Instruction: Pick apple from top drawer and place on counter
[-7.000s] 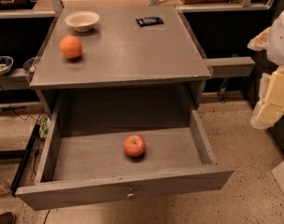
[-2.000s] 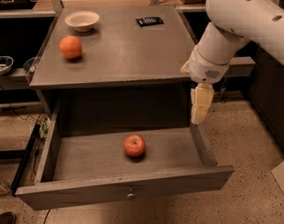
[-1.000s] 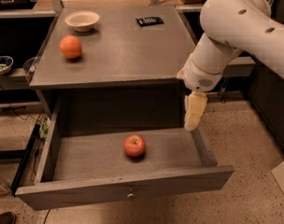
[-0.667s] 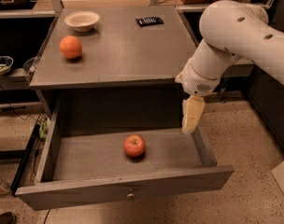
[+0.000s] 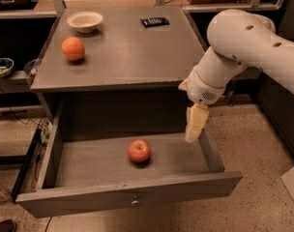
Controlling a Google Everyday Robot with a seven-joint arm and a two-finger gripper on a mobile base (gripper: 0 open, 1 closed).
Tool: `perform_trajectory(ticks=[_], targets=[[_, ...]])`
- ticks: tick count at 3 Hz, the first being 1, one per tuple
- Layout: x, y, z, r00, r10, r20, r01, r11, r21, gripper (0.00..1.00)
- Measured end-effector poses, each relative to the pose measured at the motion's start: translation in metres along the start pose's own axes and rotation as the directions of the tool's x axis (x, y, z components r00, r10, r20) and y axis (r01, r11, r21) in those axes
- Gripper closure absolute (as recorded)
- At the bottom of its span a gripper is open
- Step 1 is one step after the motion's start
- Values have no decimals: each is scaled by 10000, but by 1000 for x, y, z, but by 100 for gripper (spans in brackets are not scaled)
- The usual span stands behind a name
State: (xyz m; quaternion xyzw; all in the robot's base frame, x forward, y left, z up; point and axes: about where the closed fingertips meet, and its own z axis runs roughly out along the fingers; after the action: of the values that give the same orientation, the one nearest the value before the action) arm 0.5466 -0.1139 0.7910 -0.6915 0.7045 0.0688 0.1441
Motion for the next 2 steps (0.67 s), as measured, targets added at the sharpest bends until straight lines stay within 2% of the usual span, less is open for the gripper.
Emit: perform_trajectory(ticks=[1, 2], targets=[[-28, 25, 10, 9975, -124, 691, 141, 9996, -239, 0], [-48, 40, 16, 9926, -281, 1185, 334, 9985, -437, 0]])
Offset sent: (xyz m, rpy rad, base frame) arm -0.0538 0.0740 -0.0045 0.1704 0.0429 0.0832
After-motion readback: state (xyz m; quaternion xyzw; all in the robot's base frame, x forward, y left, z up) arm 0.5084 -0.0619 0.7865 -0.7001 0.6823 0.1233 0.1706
